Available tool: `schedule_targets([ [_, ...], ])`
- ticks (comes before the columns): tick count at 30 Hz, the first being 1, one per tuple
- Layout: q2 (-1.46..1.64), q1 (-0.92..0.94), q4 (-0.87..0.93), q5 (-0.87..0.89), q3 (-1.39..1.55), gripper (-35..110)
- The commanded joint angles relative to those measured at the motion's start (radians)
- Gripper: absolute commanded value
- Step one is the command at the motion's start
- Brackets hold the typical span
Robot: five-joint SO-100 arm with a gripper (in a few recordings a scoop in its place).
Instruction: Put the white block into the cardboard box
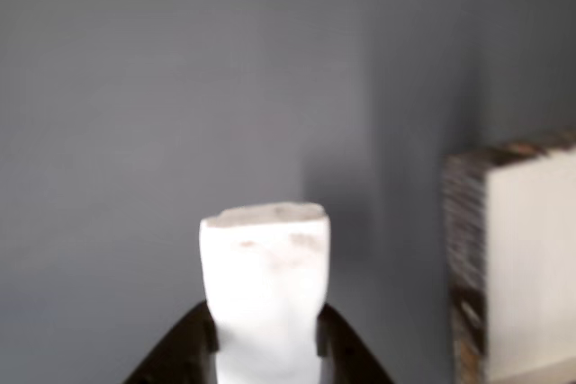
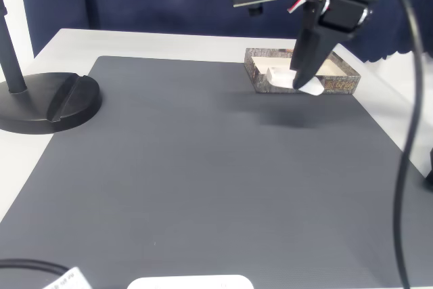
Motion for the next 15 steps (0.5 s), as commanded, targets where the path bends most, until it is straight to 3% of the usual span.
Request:
schedule_targets([
  [1,-0.063,0.100,0.032,-0.006,-0.172,-2],
  [15,-0.362,0.410,0.072,0.367,-0.492,-2],
])
